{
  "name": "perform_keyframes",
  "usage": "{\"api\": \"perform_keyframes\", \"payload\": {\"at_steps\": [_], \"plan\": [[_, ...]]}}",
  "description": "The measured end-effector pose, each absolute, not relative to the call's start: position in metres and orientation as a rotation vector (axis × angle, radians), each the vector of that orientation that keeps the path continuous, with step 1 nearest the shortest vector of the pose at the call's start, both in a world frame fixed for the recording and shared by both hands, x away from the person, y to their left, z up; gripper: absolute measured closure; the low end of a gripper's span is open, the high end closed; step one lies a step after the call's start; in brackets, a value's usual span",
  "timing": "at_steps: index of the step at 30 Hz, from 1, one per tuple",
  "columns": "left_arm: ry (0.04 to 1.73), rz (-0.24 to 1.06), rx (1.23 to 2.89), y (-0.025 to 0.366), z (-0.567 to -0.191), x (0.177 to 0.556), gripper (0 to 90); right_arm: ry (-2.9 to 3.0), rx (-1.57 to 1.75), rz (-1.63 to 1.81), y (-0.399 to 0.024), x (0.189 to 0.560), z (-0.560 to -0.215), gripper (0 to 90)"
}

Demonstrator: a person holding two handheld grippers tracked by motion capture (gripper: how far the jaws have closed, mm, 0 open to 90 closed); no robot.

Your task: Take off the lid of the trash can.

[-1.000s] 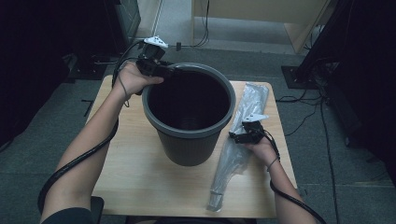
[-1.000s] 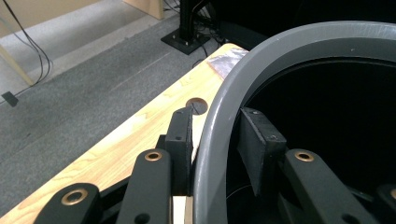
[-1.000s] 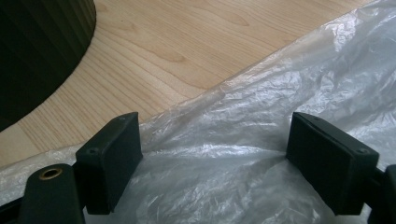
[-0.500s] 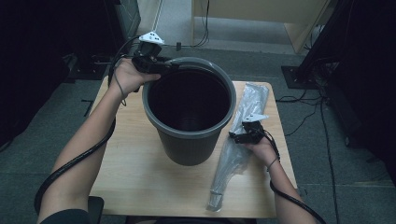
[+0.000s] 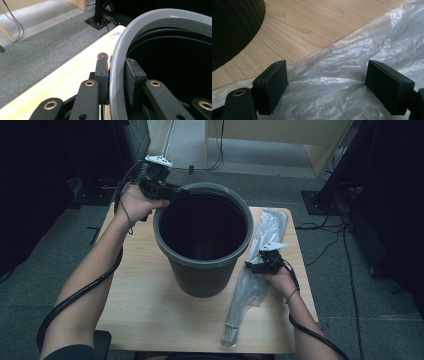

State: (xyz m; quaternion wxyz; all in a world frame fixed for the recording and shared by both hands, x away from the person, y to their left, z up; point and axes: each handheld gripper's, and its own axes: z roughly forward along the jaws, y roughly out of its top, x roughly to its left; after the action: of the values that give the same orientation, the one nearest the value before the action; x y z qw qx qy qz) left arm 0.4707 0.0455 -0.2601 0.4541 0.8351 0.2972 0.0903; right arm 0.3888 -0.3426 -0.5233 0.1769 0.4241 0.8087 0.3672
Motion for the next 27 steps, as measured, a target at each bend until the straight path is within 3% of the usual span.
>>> {"api": "perform_keyframes", "payload": {"at_steps": [12, 15, 19, 27], "plan": [[0.875, 0.110, 2.077, 0.054, -0.251, 0.474, 75.5, 2.288, 1.203, 1.039, -0.342, 0.389, -0.523, 17.8], [0.859, 0.059, 2.007, 0.060, -0.246, 0.473, 76.9, 2.290, 1.208, 1.040, -0.342, 0.388, -0.523, 17.7], [0.845, 0.097, 2.018, 0.060, -0.244, 0.471, 76.9, 2.289, 1.205, 1.040, -0.342, 0.388, -0.523, 17.7], [0.892, -0.057, 1.951, 0.070, -0.242, 0.477, 77.1, 2.289, 1.204, 1.040, -0.342, 0.388, -0.523, 17.8]]}}
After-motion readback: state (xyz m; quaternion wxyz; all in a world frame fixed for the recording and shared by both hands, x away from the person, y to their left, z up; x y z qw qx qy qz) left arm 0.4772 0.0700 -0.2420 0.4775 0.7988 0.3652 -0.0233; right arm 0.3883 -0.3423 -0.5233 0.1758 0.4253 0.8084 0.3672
